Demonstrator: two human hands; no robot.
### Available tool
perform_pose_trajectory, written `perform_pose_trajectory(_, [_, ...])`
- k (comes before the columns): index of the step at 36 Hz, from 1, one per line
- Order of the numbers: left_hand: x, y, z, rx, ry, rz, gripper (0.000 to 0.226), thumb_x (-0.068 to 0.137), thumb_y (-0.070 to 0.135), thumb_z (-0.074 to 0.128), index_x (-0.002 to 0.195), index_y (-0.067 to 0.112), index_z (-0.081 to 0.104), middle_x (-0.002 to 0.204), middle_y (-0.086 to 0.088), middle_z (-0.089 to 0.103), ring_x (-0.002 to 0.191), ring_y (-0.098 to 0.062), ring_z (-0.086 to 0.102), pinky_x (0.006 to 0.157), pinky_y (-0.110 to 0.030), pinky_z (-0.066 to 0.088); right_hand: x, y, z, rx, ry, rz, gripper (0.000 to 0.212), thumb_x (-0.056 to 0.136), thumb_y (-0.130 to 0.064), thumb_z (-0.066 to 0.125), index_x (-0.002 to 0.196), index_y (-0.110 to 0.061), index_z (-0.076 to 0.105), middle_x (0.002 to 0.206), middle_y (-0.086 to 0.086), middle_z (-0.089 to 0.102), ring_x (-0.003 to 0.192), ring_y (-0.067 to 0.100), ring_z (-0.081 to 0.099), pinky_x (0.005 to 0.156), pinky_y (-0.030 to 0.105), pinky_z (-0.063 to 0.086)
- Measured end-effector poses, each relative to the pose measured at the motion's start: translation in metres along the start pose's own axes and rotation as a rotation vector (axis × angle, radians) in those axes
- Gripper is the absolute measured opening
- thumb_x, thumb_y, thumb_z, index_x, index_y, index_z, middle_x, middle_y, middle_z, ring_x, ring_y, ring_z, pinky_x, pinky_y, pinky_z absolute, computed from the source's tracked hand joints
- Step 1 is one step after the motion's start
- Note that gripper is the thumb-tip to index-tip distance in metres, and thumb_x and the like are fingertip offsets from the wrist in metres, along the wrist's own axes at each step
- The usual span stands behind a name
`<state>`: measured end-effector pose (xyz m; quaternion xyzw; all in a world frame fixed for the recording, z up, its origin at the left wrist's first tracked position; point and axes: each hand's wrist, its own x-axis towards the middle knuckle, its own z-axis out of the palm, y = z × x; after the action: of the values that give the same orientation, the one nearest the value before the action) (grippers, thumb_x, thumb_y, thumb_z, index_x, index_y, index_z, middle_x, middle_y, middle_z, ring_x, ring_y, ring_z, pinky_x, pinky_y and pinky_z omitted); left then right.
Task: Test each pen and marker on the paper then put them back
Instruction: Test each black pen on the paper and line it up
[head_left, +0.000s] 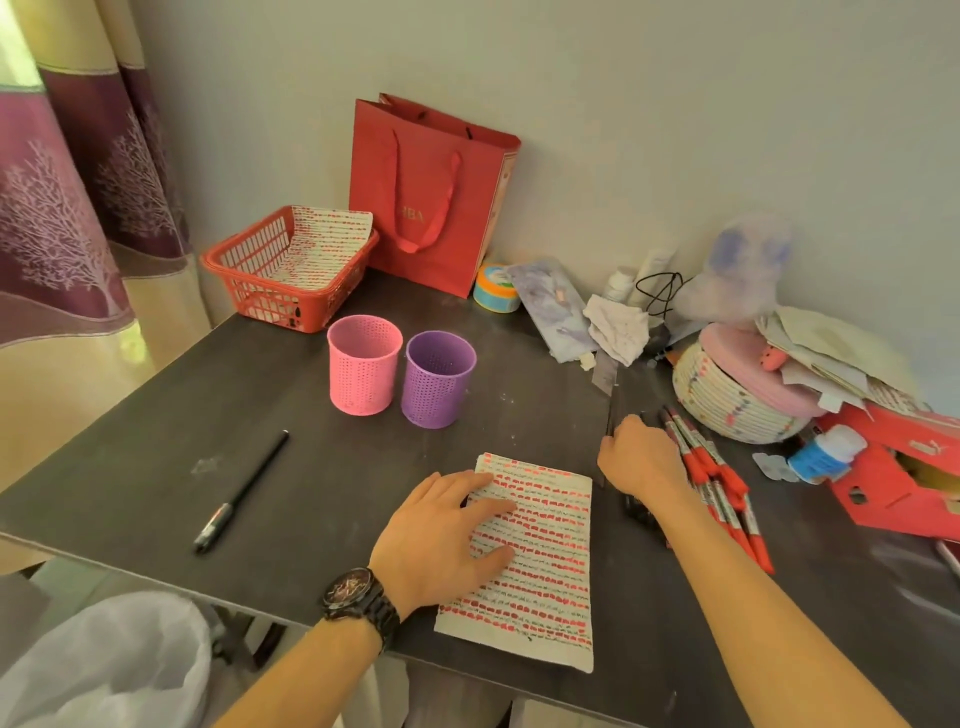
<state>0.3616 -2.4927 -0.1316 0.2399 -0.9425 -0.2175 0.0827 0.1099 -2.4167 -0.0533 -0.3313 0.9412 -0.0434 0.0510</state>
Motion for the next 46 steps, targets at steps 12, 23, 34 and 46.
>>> perform_pose_trajectory(12, [0.003, 0.005, 0.002, 0.052, -0.035, -0.027, 0.069, 0.086, 0.084, 0.025, 0.149, 0.055, 0.025, 0.164, 0.023, 0.015, 0.152, -0.006, 0.008, 0.126, -0.042, -0.001, -0.164, 0.029, 0.026, 1.582, -0.017, 0.243, 0.012, 0.096, 0.007, 0.054, 0.093, -0.003, 0.06, 0.083, 0.018, 0.076, 0.054, 0.018, 0.066, 0.047, 0.026, 0.055])
perform_pose_trajectory(23, [-0.011, 0.04, -0.007, -0.093, 0.128, -0.037, 0.045, 0.098, 0.055, 0.051, 0.14, 0.04, 0.054, 0.16, 0.008, 0.03, 0.146, -0.015, 0.028, 0.123, -0.043, 0.023, -0.249, 0.027, 0.06, 1.812, 0.001, 0.336, 0.012, 0.076, -0.02, 0.07, 0.085, -0.016, 0.079, 0.086, 0.016, 0.075, 0.066, 0.02, 0.07, 0.058, 0.026, 0.057])
perform_pose_trajectory(34, [-0.112, 0.102, -0.007, -0.471, -0.048, 0.064, 0.023, 0.099, 0.056, 0.041, 0.097, 0.04, 0.058, 0.086, 0.025, 0.062, 0.082, -0.005, 0.062, 0.071, -0.026, 0.049, -0.277, 0.025, 0.049, 1.697, -0.071, 0.115, 0.026, 0.075, -0.035, 0.078, 0.098, -0.023, 0.078, 0.096, 0.009, 0.077, 0.084, 0.019, 0.069, 0.078, 0.035, 0.057])
perform_pose_trajectory(46, [-0.137, 0.094, 0.01, -0.665, -0.238, -0.158, 0.054, 0.1, 0.061, 0.042, 0.069, 0.018, 0.055, 0.065, -0.009, 0.052, 0.061, -0.018, 0.044, 0.062, -0.04, 0.04, -0.29, 0.011, 0.066, 1.451, -0.081, 0.001, 0.015, 0.087, -0.035, 0.063, 0.083, -0.031, 0.076, 0.071, -0.005, 0.072, 0.062, 0.004, 0.064, 0.061, 0.013, 0.051])
